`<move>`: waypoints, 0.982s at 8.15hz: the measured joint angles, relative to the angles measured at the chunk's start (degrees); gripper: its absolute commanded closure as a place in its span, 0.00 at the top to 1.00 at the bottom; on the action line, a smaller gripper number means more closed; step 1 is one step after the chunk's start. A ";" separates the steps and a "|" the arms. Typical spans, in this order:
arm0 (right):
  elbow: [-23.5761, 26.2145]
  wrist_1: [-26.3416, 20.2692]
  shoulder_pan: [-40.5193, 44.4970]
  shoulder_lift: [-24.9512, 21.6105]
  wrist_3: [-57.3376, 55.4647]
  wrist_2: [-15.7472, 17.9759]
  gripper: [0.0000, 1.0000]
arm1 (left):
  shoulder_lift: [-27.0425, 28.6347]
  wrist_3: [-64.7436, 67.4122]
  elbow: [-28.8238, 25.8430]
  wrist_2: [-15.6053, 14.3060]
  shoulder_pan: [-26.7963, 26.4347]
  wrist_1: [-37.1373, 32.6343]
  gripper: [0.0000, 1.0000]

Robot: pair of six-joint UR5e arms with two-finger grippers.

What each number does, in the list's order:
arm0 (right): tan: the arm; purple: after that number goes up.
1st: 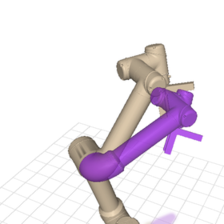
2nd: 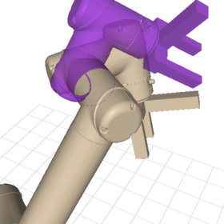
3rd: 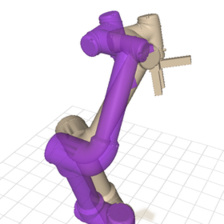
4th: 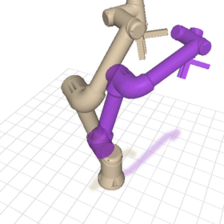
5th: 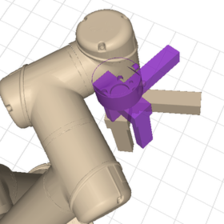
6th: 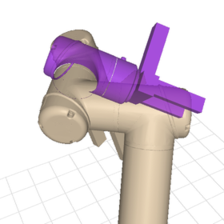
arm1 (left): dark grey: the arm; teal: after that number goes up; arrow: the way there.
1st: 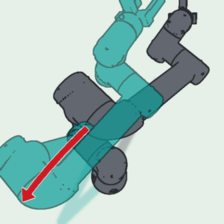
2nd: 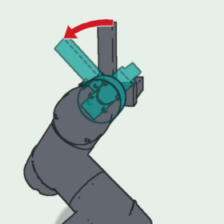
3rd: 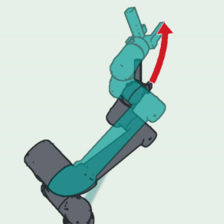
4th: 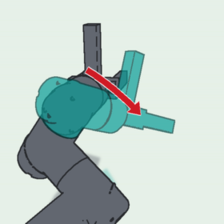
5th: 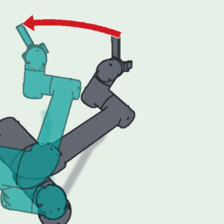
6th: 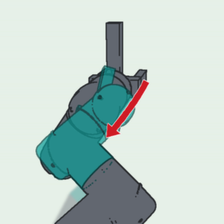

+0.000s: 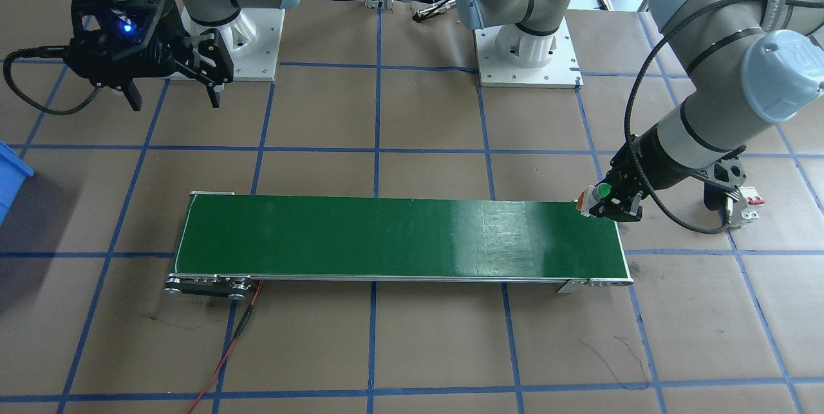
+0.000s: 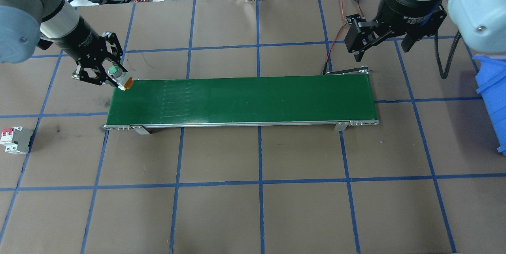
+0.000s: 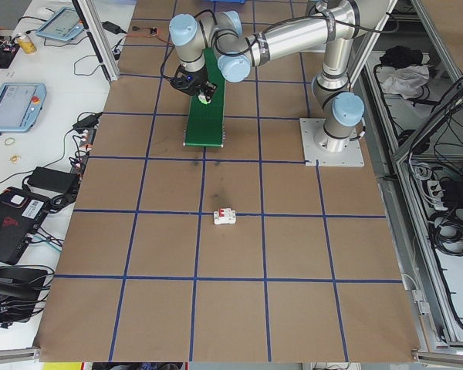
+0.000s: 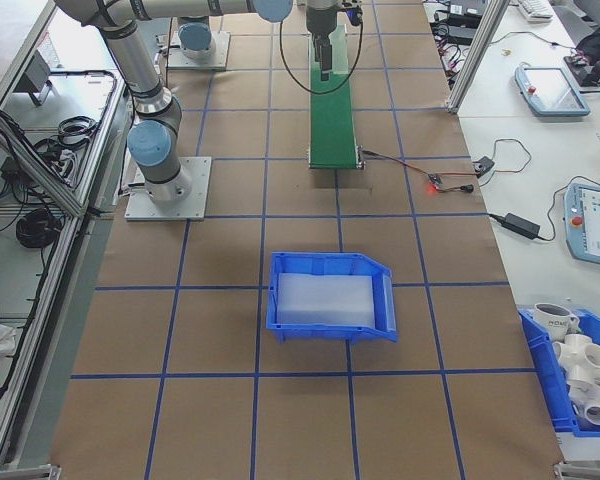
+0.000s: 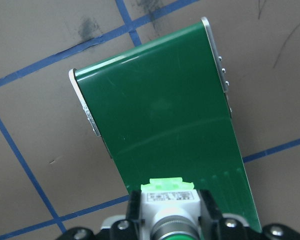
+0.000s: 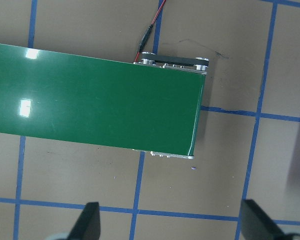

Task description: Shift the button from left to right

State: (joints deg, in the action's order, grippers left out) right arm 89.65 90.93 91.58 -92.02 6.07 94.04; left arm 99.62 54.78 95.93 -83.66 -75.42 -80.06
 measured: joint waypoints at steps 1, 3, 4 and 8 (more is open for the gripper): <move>0.00 0.00 0.00 0.04 0.00 0.00 1.00 | -0.09 2.89 2.51 -0.25 -0.02 4.10 0.00; 0.00 0.00 0.00 0.07 0.00 0.00 1.00 | -0.06 5.49 8.45 -1.75 0.21 15.90 0.00; 0.00 0.00 0.00 0.08 0.00 0.00 1.00 | -0.04 5.94 10.90 -2.53 0.65 19.86 0.00; 0.00 -0.01 0.00 0.08 0.00 0.00 1.00 | 0.30 6.91 13.32 -3.17 4.22 22.57 0.00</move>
State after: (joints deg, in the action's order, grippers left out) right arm 89.65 90.92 91.58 -91.93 6.06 94.04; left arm 99.91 61.68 109.25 -86.83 -71.20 -57.48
